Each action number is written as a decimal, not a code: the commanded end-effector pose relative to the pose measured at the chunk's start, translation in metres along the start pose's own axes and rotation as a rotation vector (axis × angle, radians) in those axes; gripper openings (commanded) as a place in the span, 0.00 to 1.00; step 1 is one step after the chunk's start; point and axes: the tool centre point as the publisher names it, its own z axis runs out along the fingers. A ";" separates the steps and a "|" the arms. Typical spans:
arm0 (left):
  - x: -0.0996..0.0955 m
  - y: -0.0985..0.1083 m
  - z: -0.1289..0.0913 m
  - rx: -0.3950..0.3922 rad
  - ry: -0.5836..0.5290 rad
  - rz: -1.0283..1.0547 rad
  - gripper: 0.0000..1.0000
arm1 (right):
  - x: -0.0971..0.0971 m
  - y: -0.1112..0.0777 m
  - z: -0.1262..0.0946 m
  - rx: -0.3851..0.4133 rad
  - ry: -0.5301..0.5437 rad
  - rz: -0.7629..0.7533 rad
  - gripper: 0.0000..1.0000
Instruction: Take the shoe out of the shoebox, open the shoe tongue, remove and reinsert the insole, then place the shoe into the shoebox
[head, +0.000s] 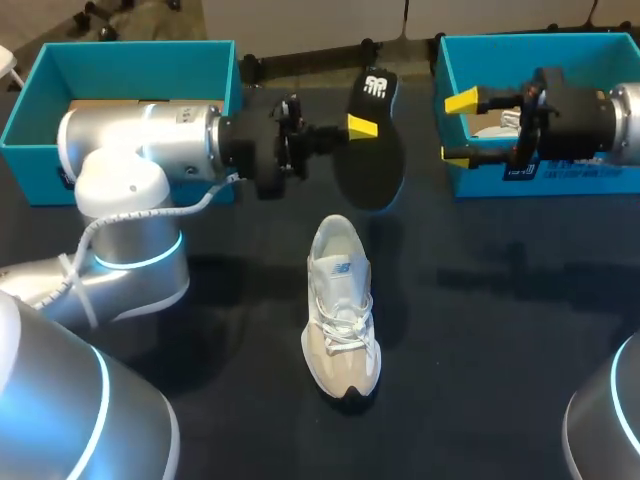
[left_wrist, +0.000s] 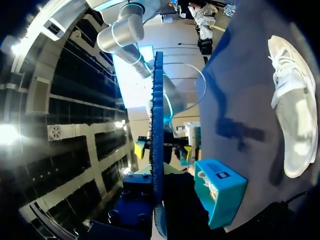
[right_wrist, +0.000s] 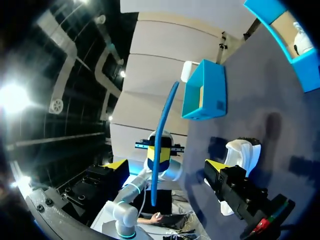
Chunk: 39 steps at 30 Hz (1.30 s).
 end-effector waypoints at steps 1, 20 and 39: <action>0.001 -0.007 -0.008 -0.012 0.006 0.002 0.00 | -0.002 0.004 -0.005 0.036 0.006 0.014 1.00; 0.002 -0.007 -0.012 -0.027 0.031 0.039 0.00 | -0.011 0.004 -0.015 0.057 0.012 0.088 1.00; 0.008 -0.012 -0.021 -0.044 0.204 -0.755 0.00 | -0.011 0.004 -0.015 0.057 0.012 0.088 1.00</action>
